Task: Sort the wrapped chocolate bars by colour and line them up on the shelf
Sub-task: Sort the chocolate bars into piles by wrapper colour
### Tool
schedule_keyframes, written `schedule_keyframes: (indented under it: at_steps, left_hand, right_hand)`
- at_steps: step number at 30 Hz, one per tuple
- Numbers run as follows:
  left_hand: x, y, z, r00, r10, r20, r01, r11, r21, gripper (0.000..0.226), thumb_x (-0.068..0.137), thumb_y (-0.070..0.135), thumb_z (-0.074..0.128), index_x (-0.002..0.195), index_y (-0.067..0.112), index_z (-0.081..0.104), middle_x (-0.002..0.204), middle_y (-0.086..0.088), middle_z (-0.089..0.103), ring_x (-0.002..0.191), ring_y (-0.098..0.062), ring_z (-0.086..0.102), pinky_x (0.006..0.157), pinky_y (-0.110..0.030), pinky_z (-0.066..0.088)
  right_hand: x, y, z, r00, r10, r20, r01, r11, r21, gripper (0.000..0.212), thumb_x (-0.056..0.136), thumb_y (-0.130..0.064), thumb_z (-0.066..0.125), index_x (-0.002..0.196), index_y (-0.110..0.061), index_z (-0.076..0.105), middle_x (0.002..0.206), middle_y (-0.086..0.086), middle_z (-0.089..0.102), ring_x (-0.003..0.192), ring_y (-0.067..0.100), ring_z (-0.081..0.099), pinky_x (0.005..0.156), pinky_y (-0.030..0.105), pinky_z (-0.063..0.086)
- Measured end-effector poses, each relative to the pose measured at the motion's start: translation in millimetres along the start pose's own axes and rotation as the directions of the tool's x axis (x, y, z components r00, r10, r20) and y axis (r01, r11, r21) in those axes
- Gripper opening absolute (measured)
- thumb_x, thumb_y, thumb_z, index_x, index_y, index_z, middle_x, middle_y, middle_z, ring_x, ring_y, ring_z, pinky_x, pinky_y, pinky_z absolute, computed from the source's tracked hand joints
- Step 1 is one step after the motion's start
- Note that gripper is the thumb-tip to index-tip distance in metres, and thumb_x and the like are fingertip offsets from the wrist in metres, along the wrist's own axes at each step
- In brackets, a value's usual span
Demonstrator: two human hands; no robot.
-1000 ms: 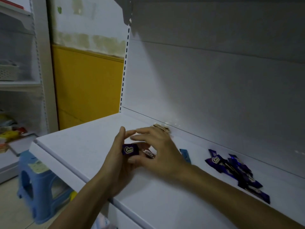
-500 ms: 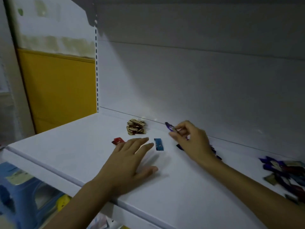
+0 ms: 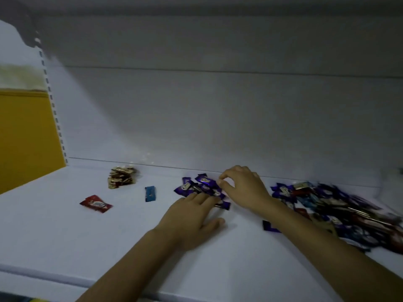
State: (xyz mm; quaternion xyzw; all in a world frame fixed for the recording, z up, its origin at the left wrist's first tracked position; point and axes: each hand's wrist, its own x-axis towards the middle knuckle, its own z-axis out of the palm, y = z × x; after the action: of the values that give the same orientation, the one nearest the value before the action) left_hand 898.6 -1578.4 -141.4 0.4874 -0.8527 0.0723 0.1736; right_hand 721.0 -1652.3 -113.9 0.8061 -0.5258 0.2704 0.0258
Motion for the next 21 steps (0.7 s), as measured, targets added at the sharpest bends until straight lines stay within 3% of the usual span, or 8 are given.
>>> schedule_keyframes:
  at_steps: [2, 5, 8, 11, 15, 17, 21]
  left_hand:
    - [23, 24, 9, 0.999, 0.027, 0.032, -0.026, 0.999, -0.043, 0.057, 0.094, 0.061, 0.033, 0.141, 0.029, 0.035, 0.139, 0.005, 0.046, 0.119, -0.015, 0.046, 0.094, -0.029, 0.040]
    - [55, 72, 30, 0.995, 0.076, 0.067, -0.061, 0.979, -0.194, 0.074, 0.086, 0.072, 0.040, 0.146, 0.032, 0.026, 0.150, 0.005, 0.035, 0.130, -0.017, 0.038, 0.103, -0.032, 0.035]
    - [81, 125, 54, 0.983, 0.090, 0.161, -0.034, 0.946, -0.321, 0.103, 0.065, 0.088, 0.046, 0.148, 0.043, 0.006, 0.161, 0.007, 0.006, 0.147, -0.019, 0.008, 0.117, -0.045, 0.015]
    - [101, 160, 75, 0.958, 0.039, 0.283, 0.049, 0.953, -0.298, 0.118, 0.054, 0.095, 0.042, 0.148, 0.044, -0.007, 0.159, 0.007, -0.019, 0.145, -0.023, -0.021, 0.114, -0.061, -0.006]
    - [130, 180, 86, 0.963, -0.040, 0.267, 0.123, 0.946, -0.300, 0.112, 0.064, 0.089, 0.045, 0.150, 0.038, -0.005, 0.160, 0.002, -0.018, 0.145, -0.027, -0.020, 0.110, -0.063, -0.010]
    - [142, 192, 92, 0.976, -0.043, 0.214, 0.107, 0.948, -0.300, 0.106, 0.068, 0.086, 0.046, 0.150, 0.038, -0.001, 0.161, 0.002, -0.013, 0.146, -0.027, -0.019, 0.108, -0.064, -0.014]
    - [160, 218, 101, 0.997, 0.045, 0.061, -0.036, 0.990, -0.139, 0.110, 0.057, 0.095, 0.034, 0.149, 0.040, 0.008, 0.162, 0.001, -0.004, 0.147, -0.024, -0.015, 0.098, -0.063, -0.030]
  right_hand:
    - [-24, 23, -20, 1.000, 0.003, 0.003, -0.003, 1.000, -0.005, 0.026, 0.094, -0.045, 0.048, 0.106, -0.029, 0.065, 0.115, -0.004, 0.060, 0.111, 0.017, 0.048, 0.093, 0.033, 0.032]
    - [-61, 69, -53, 0.996, 0.086, -0.026, -0.086, 0.996, 0.002, 0.023, 0.092, -0.042, 0.051, 0.098, -0.028, 0.068, 0.106, -0.006, 0.064, 0.102, 0.015, 0.054, 0.091, 0.038, 0.041]
    - [-92, 122, -85, 0.969, 0.196, -0.153, -0.199, 0.980, -0.001, 0.020, 0.090, -0.037, 0.056, 0.087, -0.025, 0.071, 0.087, -0.012, 0.066, 0.083, 0.011, 0.059, 0.074, 0.030, 0.044]
    - [-114, 174, -105, 0.893, 0.387, -0.230, -0.414, 0.907, -0.079, 0.024, 0.092, -0.043, 0.052, 0.089, -0.027, 0.070, 0.093, -0.004, 0.068, 0.090, 0.020, 0.061, 0.074, 0.031, 0.039]
    - [-135, 223, -102, 0.762, 0.624, -0.174, -0.642, 0.762, -0.079, 0.042, 0.093, -0.055, 0.041, 0.113, -0.026, 0.064, 0.111, 0.007, 0.065, 0.105, 0.029, 0.057, 0.089, 0.039, 0.041]
    - [-140, 231, -95, 0.751, 0.651, -0.106, -0.658, 0.752, -0.045, 0.042, 0.095, -0.053, 0.037, 0.117, -0.025, 0.060, 0.115, 0.007, 0.063, 0.107, 0.029, 0.055, 0.092, 0.039, 0.040]
    - [-139, 233, -91, 0.771, 0.623, -0.131, -0.620, 0.781, 0.070, 0.038, 0.097, -0.045, 0.035, 0.103, -0.024, 0.066, 0.103, 0.004, 0.067, 0.093, 0.023, 0.058, 0.090, 0.040, 0.043]
